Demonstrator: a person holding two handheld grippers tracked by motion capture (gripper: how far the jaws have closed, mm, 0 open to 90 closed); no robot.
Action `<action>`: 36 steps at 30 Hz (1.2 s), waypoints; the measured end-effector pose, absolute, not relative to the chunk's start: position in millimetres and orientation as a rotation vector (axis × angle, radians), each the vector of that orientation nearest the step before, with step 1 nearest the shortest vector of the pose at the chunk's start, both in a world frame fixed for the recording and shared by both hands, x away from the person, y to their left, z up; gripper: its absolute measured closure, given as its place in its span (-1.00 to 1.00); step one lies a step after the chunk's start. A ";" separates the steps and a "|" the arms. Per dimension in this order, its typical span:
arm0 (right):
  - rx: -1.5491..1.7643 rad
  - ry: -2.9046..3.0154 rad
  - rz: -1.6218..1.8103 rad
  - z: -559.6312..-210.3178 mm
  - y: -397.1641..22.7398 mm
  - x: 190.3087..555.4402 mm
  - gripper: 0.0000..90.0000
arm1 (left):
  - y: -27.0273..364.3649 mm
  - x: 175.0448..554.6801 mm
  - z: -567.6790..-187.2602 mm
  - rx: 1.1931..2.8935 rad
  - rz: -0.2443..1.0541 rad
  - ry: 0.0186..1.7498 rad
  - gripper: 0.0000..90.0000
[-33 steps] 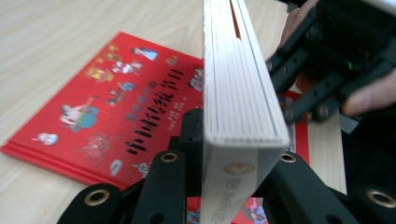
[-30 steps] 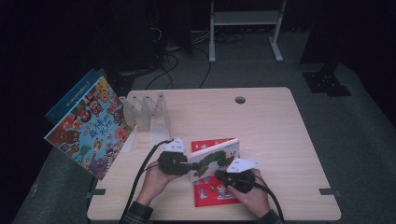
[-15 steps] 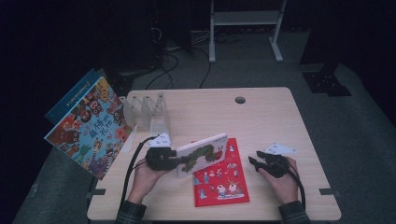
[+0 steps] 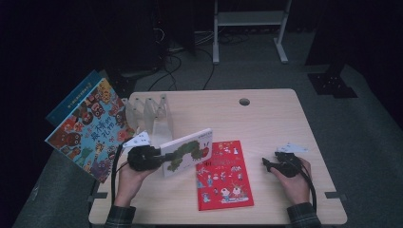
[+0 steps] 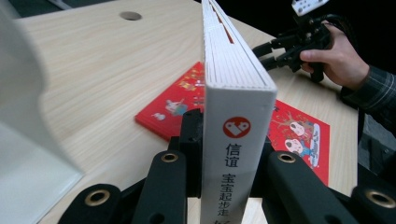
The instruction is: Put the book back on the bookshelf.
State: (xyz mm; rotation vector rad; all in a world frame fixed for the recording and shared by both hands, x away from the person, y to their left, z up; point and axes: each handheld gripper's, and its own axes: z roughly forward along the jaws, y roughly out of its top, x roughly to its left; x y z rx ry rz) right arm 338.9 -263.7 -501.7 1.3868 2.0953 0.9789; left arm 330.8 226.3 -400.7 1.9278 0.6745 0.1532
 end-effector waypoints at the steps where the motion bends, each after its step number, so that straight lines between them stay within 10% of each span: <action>1: 1.392 2.094 0.969 -501.8 -264.0 339.6 -0.33 | 230.9 329.5 -399.7 1.923 0.161 0.683 0.67; 36: 1.402 2.093 0.955 -502.1 -264.1 343.9 -0.42 | 345.2 306.6 -402.0 1.752 0.496 0.996 0.67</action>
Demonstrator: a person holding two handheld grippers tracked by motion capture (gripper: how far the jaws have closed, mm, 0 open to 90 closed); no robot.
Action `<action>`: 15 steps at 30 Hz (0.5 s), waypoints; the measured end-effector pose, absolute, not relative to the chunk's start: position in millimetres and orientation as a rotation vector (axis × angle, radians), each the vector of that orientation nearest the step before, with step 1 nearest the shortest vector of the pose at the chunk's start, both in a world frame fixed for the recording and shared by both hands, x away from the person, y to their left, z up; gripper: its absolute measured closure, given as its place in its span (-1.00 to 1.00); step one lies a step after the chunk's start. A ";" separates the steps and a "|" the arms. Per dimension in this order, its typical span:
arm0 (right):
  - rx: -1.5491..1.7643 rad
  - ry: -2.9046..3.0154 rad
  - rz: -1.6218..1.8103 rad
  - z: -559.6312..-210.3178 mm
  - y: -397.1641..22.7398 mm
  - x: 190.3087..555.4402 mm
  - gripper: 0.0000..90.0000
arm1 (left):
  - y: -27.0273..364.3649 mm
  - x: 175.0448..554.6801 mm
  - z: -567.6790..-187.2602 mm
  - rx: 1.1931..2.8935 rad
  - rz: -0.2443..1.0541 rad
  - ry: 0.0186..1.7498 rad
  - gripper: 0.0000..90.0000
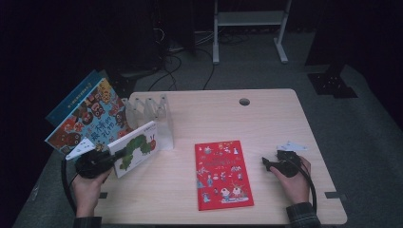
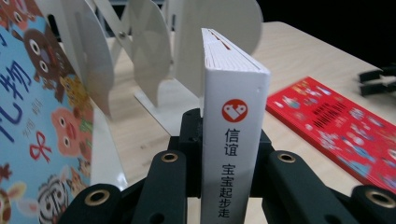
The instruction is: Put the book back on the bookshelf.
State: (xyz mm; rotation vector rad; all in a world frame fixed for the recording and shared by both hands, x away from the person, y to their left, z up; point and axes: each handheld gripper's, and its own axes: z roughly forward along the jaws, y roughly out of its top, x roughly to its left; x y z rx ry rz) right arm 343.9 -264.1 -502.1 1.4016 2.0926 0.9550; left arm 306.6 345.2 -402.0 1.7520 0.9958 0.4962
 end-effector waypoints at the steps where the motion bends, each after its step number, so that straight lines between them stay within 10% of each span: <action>1: 1.401 2.093 0.955 -502.1 -264.1 343.9 -0.42 | 343.4 309.7 -402.8 1.750 0.503 0.995 0.67; 15: 1.390 2.097 0.959 -502.1 -264.2 344.3 -0.39 | 309.9 347.9 -411.4 1.760 0.594 0.994 0.67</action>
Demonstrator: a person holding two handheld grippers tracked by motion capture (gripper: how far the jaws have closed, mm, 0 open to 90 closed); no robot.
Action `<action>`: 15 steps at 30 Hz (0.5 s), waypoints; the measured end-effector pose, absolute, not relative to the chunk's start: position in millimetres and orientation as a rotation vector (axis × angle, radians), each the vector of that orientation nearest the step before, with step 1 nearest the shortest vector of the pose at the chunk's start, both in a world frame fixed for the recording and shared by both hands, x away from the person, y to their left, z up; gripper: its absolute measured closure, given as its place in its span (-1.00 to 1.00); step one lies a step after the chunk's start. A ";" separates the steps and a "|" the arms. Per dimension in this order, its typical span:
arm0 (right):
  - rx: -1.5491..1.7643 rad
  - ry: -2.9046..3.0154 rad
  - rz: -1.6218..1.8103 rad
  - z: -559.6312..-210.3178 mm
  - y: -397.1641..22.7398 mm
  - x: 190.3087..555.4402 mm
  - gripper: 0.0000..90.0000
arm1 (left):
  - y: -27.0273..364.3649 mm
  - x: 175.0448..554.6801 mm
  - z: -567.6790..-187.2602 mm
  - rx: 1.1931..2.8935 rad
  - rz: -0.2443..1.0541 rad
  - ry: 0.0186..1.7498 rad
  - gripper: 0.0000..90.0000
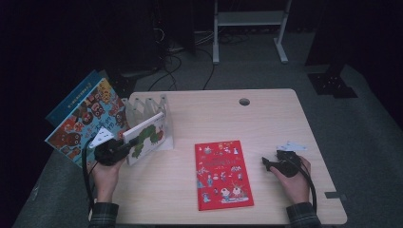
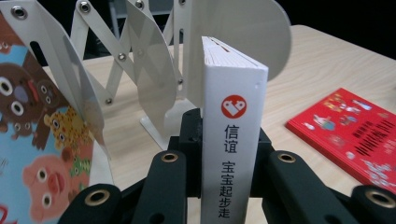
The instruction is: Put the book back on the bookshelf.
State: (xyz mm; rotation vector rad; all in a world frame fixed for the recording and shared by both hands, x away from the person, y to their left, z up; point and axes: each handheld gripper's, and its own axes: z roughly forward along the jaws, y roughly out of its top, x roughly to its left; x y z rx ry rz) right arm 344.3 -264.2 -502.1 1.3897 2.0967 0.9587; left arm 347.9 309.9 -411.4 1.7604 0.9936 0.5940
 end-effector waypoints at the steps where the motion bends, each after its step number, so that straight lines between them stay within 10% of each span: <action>1: 1.390 2.097 0.959 -502.1 -264.2 344.4 -0.39 | 308.7 351.2 -412.2 1.755 0.594 0.997 0.67; 15: 1.387 2.098 0.961 -502.0 -264.0 344.6 -0.38 | 292.2 380.5 -420.9 1.710 0.644 1.007 0.67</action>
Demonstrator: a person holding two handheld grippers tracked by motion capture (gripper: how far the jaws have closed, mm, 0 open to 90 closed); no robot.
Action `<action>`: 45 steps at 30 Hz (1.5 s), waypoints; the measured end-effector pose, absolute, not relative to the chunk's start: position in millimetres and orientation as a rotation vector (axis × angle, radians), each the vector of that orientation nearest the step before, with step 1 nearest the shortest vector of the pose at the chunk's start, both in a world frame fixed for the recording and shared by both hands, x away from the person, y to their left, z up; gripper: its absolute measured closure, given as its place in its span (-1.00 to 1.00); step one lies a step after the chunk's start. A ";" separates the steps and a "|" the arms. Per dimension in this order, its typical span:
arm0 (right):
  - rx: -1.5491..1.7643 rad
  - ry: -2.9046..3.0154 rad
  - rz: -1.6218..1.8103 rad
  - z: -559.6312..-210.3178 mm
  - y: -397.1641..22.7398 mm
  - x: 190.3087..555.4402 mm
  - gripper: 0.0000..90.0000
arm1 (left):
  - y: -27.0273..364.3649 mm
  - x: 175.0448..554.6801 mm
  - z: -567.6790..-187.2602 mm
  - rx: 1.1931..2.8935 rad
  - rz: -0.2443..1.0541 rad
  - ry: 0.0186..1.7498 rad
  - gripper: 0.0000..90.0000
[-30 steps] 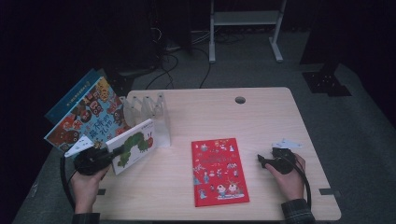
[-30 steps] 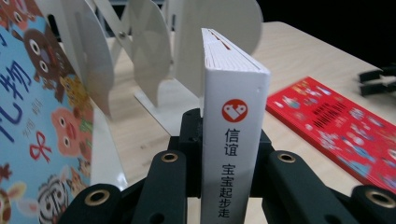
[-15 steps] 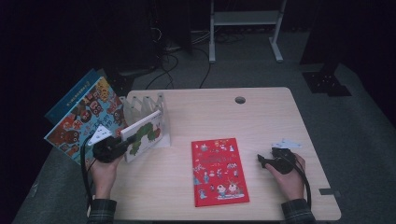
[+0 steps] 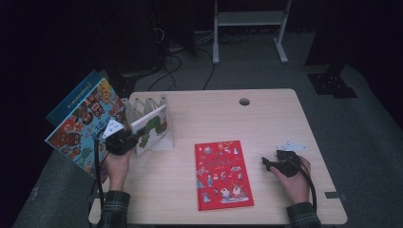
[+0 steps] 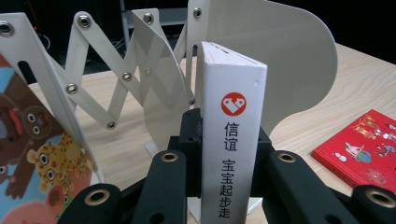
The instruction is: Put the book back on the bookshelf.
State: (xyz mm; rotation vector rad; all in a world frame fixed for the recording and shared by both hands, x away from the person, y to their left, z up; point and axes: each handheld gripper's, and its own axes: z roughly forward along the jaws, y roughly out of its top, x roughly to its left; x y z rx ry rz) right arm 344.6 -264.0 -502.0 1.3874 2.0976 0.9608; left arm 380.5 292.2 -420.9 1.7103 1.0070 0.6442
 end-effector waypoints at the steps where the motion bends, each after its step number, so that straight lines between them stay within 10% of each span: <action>1: 1.387 2.098 0.961 -502.0 -264.0 344.6 -0.38 | 290.9 380.2 -421.6 1.716 0.650 1.005 0.67; 20: 1.382 2.103 0.962 -502.0 -262.9 344.3 -0.38 | 278.7 385.9 -448.8 1.845 0.625 1.063 0.61; 32: 1.380 2.105 0.964 -502.1 -262.0 343.7 -0.38 | 299.3 365.1 -449.1 1.880 0.587 1.045 0.19; 45: 1.375 2.108 0.965 -502.1 -261.0 343.3 -0.38 | 308.9 357.8 -461.1 1.949 0.506 1.011 0.56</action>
